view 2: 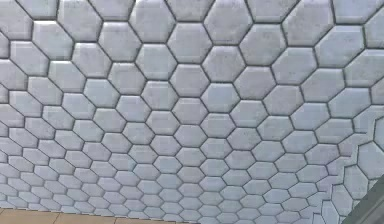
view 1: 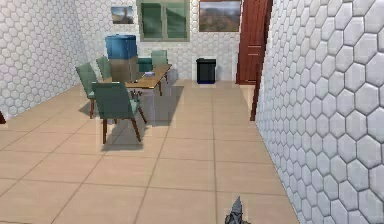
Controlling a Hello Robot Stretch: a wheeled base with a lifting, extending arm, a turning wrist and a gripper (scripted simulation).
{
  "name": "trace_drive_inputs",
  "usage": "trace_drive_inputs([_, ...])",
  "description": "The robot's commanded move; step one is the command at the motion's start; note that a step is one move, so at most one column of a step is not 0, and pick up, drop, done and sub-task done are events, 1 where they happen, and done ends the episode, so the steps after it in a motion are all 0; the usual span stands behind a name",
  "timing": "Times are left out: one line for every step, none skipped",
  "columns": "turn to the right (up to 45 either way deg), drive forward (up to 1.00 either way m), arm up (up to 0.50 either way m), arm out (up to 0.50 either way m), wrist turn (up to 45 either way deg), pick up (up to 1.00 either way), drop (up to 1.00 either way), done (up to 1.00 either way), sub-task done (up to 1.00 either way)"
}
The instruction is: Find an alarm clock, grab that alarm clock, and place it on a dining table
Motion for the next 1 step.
trace_drive_inputs([0.0,0.30,0.00,0.00,0.0,0.00,0.00,0.00,0.00])
